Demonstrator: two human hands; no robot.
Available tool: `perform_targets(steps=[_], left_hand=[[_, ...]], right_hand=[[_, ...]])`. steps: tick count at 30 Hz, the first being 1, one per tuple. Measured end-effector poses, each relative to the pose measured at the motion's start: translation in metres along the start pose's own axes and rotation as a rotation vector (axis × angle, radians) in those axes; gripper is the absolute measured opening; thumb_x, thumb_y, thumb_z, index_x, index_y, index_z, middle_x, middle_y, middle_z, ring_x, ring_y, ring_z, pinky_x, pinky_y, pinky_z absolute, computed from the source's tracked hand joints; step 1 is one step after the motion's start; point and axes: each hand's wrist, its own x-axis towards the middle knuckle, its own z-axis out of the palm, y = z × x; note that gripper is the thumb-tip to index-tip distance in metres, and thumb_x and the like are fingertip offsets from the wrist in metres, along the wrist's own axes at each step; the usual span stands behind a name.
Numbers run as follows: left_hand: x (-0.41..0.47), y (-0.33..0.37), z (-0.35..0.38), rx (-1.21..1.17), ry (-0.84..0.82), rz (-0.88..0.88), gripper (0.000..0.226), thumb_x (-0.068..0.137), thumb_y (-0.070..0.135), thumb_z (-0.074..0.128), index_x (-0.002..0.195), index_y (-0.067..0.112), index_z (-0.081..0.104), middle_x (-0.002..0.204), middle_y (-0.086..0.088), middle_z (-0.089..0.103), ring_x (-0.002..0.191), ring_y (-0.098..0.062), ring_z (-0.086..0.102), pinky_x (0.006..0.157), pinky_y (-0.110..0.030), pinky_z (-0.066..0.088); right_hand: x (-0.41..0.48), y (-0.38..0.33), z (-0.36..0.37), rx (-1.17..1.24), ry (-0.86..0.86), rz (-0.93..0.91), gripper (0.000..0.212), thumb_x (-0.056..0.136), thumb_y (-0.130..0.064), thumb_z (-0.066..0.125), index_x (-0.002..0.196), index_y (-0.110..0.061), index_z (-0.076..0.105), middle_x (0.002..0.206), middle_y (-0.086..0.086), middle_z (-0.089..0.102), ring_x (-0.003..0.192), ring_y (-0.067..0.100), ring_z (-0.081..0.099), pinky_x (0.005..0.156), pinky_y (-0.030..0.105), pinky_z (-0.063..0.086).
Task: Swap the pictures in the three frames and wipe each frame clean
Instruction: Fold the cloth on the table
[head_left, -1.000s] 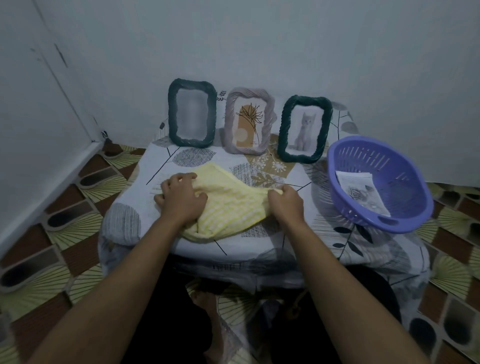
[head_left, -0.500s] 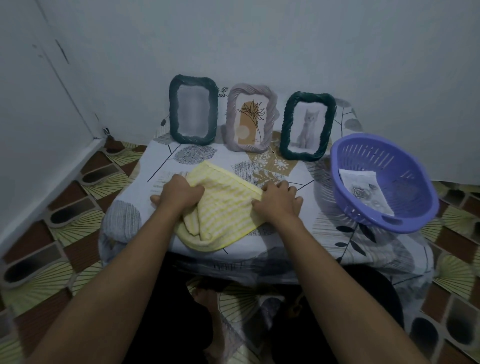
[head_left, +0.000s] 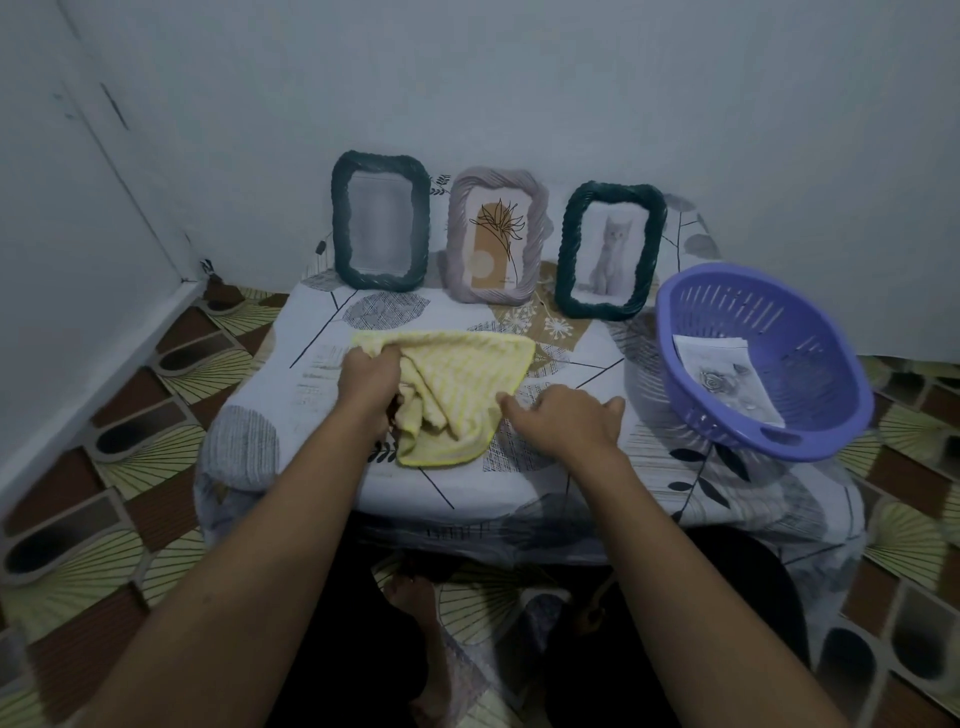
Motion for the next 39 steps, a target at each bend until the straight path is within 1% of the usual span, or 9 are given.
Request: perform_targets(steps=[4,11,16,21,25,28,31,33,39], left_hand=[[-0.005,0.002,0.001,-0.057,-0.044,-0.021,0.049,0.069,0.033,0.063,0.114,0.013,0.058,0.106,-0.01,0.068,0.098,-0.03,0.067,0.09,-0.048,0.056],[-0.002,0.007,-0.009,0.032,-0.024,0.039,0.019,0.077,0.026,0.06,0.086,0.01,0.063,0.093,-0.013,0.07,0.092,-0.03,0.066,0.086,-0.045,0.054],[-0.003,0.004,-0.017,0.165,-0.021,0.212,0.017,0.074,0.026,0.061,0.085,0.016,0.069,0.083,-0.003,0.073,0.089,-0.027,0.069,0.08,-0.043,0.056],[-0.008,0.005,-0.018,0.254,0.005,0.358,0.015,0.081,0.024,0.063,0.086,0.011,0.067,0.081,-0.003,0.069,0.075,-0.019,0.061,0.069,-0.034,0.049],[-0.008,0.006,-0.02,0.269,0.04,0.411,0.025,0.084,0.035,0.063,0.086,0.01,0.068,0.084,-0.01,0.07,0.081,-0.024,0.066,0.075,-0.043,0.054],[-0.011,0.01,-0.022,0.271,0.08,0.434,0.044,0.083,0.054,0.061,0.081,0.01,0.065,0.078,-0.007,0.069,0.081,-0.027,0.067,0.077,-0.044,0.054],[-0.012,0.014,-0.022,0.231,0.108,0.414,0.053,0.082,0.064,0.06,0.081,0.011,0.065,0.08,-0.005,0.07,0.082,-0.025,0.067,0.082,-0.044,0.056],[-0.012,0.017,-0.02,0.211,0.089,0.387,0.064,0.075,0.074,0.058,0.079,0.011,0.063,0.08,-0.005,0.07,0.081,-0.025,0.067,0.082,-0.045,0.056],[-0.03,0.031,-0.007,0.095,-0.162,0.311,0.045,0.087,0.061,0.064,0.089,0.016,0.067,0.088,-0.002,0.073,0.085,-0.023,0.071,0.082,-0.048,0.058]], right_hand=[[-0.005,-0.01,0.007,-0.057,-0.055,-0.054,0.069,0.084,-0.083,0.034,0.092,-0.022,0.066,0.1,0.001,0.07,0.103,0.025,0.06,0.104,0.053,0.021],[-0.008,-0.021,0.011,0.146,0.033,-0.054,0.019,0.092,-0.036,0.045,0.09,-0.024,0.059,0.103,0.001,0.068,0.105,0.027,0.059,0.098,0.045,0.027],[-0.004,-0.016,0.007,0.308,0.075,0.003,0.025,0.093,-0.033,0.042,0.097,-0.014,0.059,0.102,0.004,0.066,0.102,0.029,0.058,0.093,0.044,0.032],[0.001,-0.018,0.021,0.141,0.055,-0.004,0.06,0.092,-0.063,0.048,0.128,-0.014,0.05,0.134,0.009,0.053,0.128,0.031,0.045,0.104,0.048,0.031],[0.001,-0.026,0.024,0.213,0.071,-0.024,0.035,0.098,-0.045,0.047,0.12,-0.021,0.058,0.132,0.008,0.053,0.126,0.03,0.042,0.104,0.046,0.027],[-0.002,-0.029,0.02,0.513,0.058,0.04,0.018,0.098,-0.038,0.047,0.103,-0.025,0.059,0.111,0.002,0.061,0.112,0.027,0.05,0.098,0.042,0.033],[0.002,-0.023,0.002,1.171,0.054,0.148,0.015,0.095,-0.021,0.049,0.08,-0.022,0.049,0.081,-0.002,0.053,0.082,0.022,0.05,0.068,0.032,0.038],[0.008,-0.015,-0.013,1.482,0.103,0.199,0.016,0.095,-0.014,0.046,0.08,-0.018,0.051,0.081,0.004,0.053,0.077,0.021,0.051,0.066,0.031,0.041],[0.019,-0.001,-0.043,1.711,0.24,0.165,0.019,0.106,-0.021,0.043,0.091,-0.015,0.051,0.077,0.003,0.052,0.068,0.015,0.052,0.063,0.029,0.045]])
